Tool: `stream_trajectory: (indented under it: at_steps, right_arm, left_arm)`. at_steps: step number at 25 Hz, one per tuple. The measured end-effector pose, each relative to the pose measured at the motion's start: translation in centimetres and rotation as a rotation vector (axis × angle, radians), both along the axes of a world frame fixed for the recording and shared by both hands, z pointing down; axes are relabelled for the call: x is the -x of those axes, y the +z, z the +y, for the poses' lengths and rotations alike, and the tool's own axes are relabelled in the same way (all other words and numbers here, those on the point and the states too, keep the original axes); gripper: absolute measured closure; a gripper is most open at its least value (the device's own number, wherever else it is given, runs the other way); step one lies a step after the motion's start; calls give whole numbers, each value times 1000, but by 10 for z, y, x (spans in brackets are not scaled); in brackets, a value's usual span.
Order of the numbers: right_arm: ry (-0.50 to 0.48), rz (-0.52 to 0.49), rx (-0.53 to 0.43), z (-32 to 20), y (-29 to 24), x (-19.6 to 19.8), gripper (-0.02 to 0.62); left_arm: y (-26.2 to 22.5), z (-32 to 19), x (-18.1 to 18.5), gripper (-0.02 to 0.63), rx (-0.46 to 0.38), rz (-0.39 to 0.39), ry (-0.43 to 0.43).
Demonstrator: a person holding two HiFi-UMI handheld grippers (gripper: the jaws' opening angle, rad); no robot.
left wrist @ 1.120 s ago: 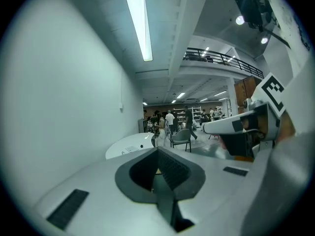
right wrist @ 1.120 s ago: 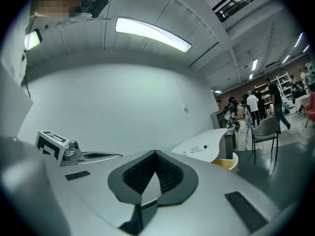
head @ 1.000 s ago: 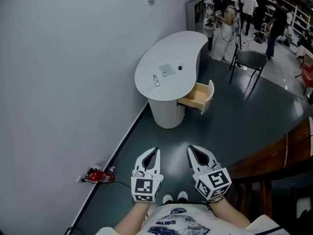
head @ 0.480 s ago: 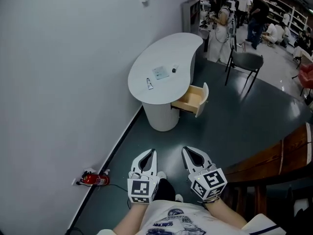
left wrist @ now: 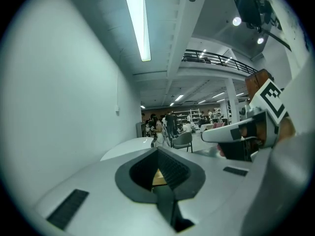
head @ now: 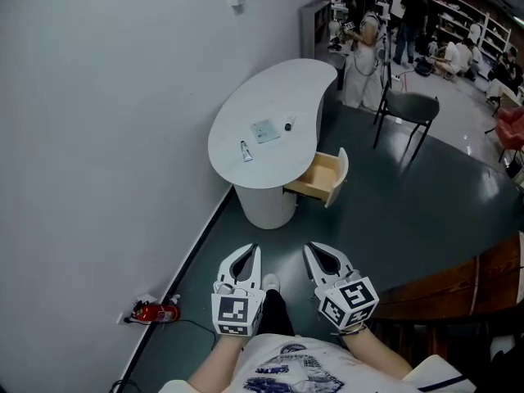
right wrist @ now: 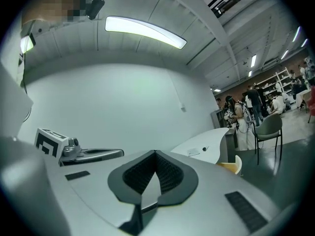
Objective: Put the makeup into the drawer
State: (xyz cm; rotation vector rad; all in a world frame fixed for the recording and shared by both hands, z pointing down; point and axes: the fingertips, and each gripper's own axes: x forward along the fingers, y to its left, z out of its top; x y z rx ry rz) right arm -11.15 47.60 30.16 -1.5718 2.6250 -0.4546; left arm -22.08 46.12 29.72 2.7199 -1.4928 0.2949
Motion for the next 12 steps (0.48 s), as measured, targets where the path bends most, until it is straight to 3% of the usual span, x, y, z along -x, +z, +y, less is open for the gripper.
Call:
stream_trajectory:
  at_steps: [12]
  right_arm:
    - [25, 27, 22, -144, 8, 13, 576]
  left_arm:
    - [12, -141, 16, 558, 29, -6, 21]
